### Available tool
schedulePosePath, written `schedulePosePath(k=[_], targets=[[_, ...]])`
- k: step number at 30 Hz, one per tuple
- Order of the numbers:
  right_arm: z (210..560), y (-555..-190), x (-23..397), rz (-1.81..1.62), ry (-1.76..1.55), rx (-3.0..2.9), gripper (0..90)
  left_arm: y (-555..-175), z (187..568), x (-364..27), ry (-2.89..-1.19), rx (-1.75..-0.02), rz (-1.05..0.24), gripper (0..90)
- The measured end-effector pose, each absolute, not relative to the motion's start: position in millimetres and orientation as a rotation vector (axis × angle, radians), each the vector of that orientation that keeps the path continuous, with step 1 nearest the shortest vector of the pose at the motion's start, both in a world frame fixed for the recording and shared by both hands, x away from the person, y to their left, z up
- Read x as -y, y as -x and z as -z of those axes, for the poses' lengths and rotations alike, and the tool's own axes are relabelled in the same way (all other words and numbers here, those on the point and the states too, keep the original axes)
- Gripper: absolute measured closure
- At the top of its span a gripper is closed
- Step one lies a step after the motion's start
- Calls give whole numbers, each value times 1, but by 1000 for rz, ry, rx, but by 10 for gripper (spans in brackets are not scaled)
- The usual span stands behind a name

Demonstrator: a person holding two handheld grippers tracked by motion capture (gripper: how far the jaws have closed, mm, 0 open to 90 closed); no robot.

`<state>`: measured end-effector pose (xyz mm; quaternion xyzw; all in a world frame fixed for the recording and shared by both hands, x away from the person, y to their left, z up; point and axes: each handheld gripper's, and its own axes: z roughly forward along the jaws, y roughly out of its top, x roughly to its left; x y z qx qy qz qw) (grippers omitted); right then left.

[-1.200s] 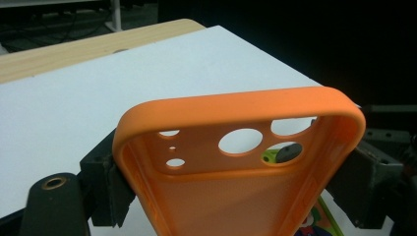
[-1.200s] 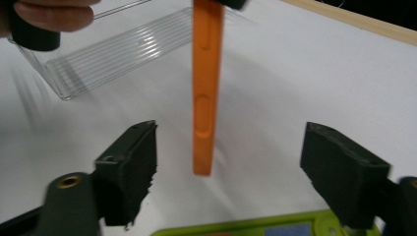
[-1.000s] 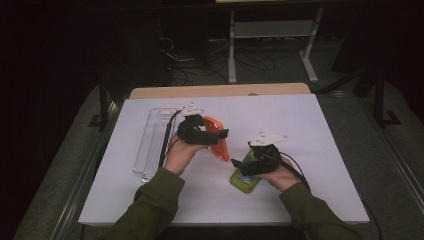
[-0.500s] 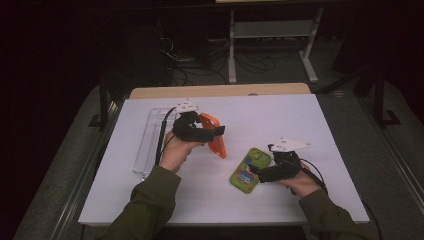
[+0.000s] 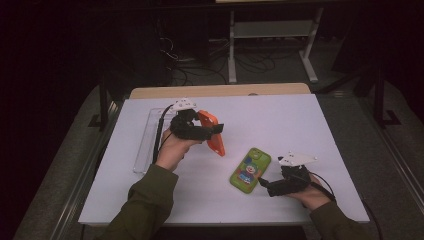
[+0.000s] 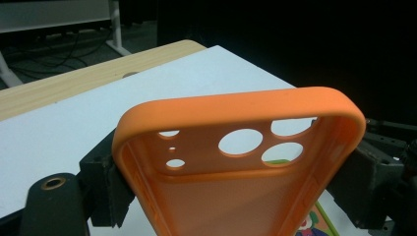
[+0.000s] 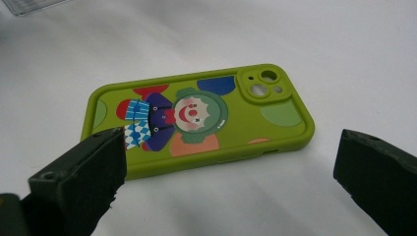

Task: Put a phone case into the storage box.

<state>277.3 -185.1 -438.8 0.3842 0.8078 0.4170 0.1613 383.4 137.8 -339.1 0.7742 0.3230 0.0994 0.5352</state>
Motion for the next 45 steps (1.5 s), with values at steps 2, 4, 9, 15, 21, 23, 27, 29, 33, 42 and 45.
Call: schedulePosePath(k=[2, 4, 9, 15, 21, 23, 27, 29, 33, 42, 45], targets=[[439, -279, 186, -1199, -1092, -2305, 0, -384, 335, -139, -1848, -762, -246, 164], [440, -280, 185, -1190, -1088, -2313, 0, -385, 330, -140, -1855, -763, -262, 163], [439, -280, 185, -1193, -1094, -2307, 0, -393, 320, -150, -1862, -784, -293, 163], [440, -282, 186, -1184, -1108, -2303, 0, -405, 307, -164, -1843, -819, -346, 163], [439, -282, 186, -1186, -1105, -2297, 0, -419, 295, -177, -1835, -863, -427, 162], [439, -283, 186, -1189, -1105, -2294, 0, -424, 291, -183, -1829, -882, -447, 162], [439, -282, 186, -1191, -1102, -2293, 0, -433, 285, -196, -1810, -927, -492, 162], [439, -283, 186, -1192, -1104, -2292, 0, -437, 283, -201, -1797, -953, -516, 162], [438, -283, 186, -1193, -1107, -2291, 0, -444, 280, -212, -1783, -1001, -563, 162], [438, -283, 186, -1192, -1118, -2288, 0, -462, 281, -232, -1755, -1134, -695, 162], [438, -283, 187, -1191, -1113, -2288, 0, -468, 287, -237, -1756, -1198, -731, 162]])
